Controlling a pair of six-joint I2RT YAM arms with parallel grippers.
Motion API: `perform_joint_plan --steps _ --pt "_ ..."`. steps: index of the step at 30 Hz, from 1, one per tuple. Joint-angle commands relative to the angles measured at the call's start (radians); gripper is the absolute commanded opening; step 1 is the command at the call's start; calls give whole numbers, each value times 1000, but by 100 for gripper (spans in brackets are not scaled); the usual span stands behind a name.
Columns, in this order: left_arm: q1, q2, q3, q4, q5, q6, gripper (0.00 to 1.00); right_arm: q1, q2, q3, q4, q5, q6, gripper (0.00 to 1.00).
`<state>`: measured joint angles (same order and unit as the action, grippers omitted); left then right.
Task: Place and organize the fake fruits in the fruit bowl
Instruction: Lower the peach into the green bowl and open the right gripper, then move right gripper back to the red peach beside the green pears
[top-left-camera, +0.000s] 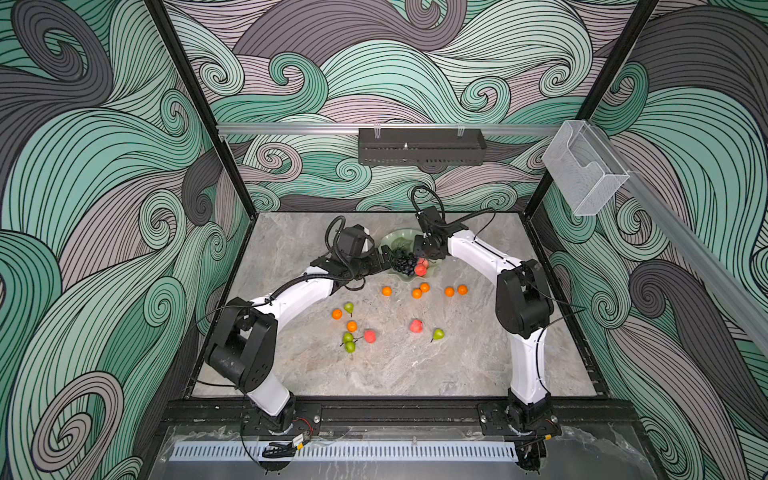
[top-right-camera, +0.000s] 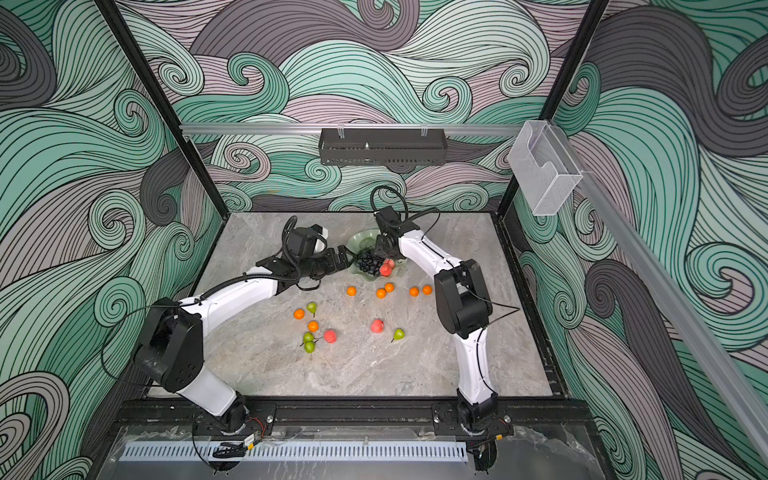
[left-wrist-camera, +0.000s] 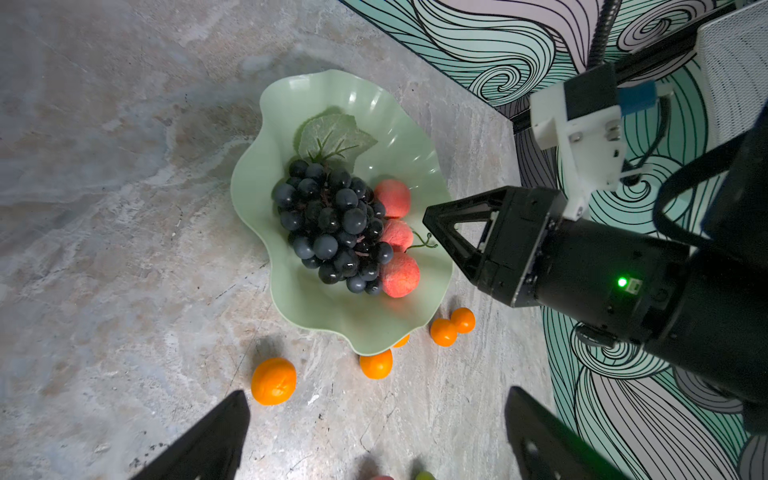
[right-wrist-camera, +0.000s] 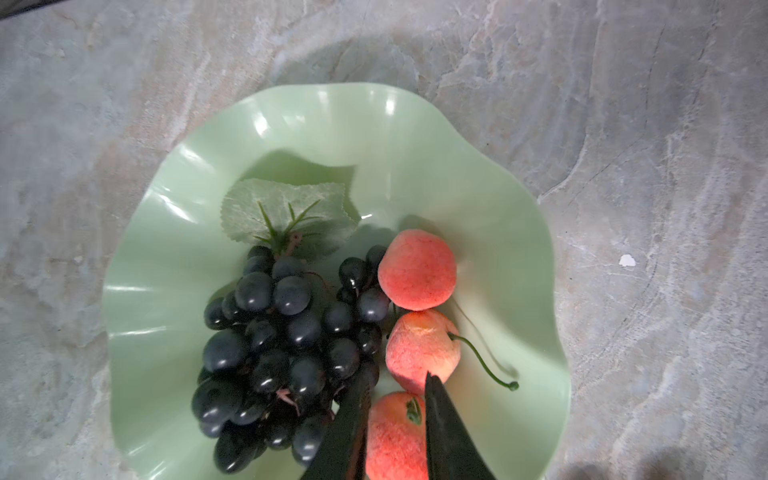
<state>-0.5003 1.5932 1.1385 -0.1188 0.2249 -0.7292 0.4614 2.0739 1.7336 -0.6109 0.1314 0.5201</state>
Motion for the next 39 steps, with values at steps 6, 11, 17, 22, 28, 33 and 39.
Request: perform_joint_plan --steps 6,11,17,22,28,33,39 --pt "-10 -163 -81 -125 -37 17 99 13 -227 -207 20 -15 -25 27" --pt "-21 -309 -191 -164 -63 -4 98 57 -338 -354 46 -76 -32 27" --pt "-25 -467 -290 -254 -91 -24 98 164 -407 -475 68 -123 -76 27" --pt "-24 -611 -375 -320 -100 -47 99 250 -406 -511 103 -197 -157 27" --pt "-21 -781 -505 -373 -171 -82 99 347 -349 -461 87 -270 -300 30" --pt "-6 -910 -555 -464 -217 -125 99 411 -272 -380 42 -302 -398 30" --pt "132 -963 -611 -470 -67 -179 99 485 -161 -253 -43 -289 -499 30"
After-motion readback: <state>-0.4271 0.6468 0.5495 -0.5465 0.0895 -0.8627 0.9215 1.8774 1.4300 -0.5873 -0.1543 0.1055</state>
